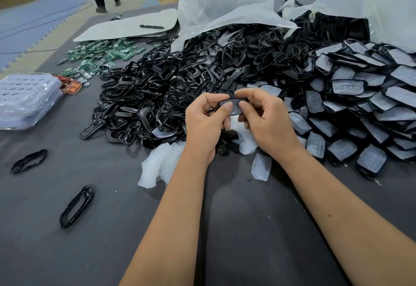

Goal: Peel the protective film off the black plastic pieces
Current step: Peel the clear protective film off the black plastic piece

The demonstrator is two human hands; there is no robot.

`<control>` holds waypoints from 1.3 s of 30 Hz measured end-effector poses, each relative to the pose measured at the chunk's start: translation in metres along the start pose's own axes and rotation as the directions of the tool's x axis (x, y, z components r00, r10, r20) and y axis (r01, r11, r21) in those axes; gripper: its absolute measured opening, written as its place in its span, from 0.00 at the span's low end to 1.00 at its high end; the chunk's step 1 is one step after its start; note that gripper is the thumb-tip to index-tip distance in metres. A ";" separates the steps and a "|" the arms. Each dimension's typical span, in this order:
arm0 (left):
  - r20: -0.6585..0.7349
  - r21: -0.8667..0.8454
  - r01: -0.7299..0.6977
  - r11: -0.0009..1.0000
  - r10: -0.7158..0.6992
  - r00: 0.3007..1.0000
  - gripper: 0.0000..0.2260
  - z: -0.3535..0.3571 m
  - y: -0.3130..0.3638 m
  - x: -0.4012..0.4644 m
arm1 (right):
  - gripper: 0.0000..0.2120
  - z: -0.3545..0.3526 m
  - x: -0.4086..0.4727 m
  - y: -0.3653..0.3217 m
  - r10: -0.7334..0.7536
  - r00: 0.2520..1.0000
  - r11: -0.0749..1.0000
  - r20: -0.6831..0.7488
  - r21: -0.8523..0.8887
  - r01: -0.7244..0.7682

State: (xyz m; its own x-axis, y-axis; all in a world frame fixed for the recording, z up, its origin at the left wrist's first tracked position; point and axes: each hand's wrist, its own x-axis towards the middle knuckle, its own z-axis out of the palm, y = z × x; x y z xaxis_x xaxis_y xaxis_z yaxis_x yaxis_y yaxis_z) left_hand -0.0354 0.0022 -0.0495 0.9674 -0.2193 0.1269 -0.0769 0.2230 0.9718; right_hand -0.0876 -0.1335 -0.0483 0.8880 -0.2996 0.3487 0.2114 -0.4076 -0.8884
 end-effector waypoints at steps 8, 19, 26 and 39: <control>-0.007 -0.321 0.206 0.924 -0.220 0.976 0.05 -0.007 0.006 0.005 | 0.09 0.002 -0.002 -0.005 -0.187 0.982 0.977 -0.005 -0.107 0.186; 0.053 -0.174 0.153 0.973 -0.145 0.988 0.03 0.000 0.001 0.001 | 0.08 -0.007 0.002 -0.002 -0.002 0.996 0.983 -0.093 0.185 0.019; 0.041 -0.207 0.135 0.969 -0.129 0.991 0.06 0.001 0.004 0.001 | 0.08 -0.009 0.004 0.001 0.113 0.990 0.895 0.082 0.425 -0.137; 0.086 -0.150 0.139 0.979 -0.127 0.988 0.07 0.001 -0.001 0.003 | 0.13 -0.013 0.005 0.004 0.179 0.979 0.841 0.098 0.501 -0.204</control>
State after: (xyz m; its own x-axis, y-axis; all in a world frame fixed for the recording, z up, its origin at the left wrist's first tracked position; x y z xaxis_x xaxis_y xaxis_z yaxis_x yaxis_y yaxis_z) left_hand -0.0323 0.0002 -0.0493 0.9449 -0.3268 0.0193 0.0952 0.3308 0.9389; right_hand -0.0873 -0.1482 -0.0465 0.9472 -0.2818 0.1529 0.2010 0.1507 -0.9679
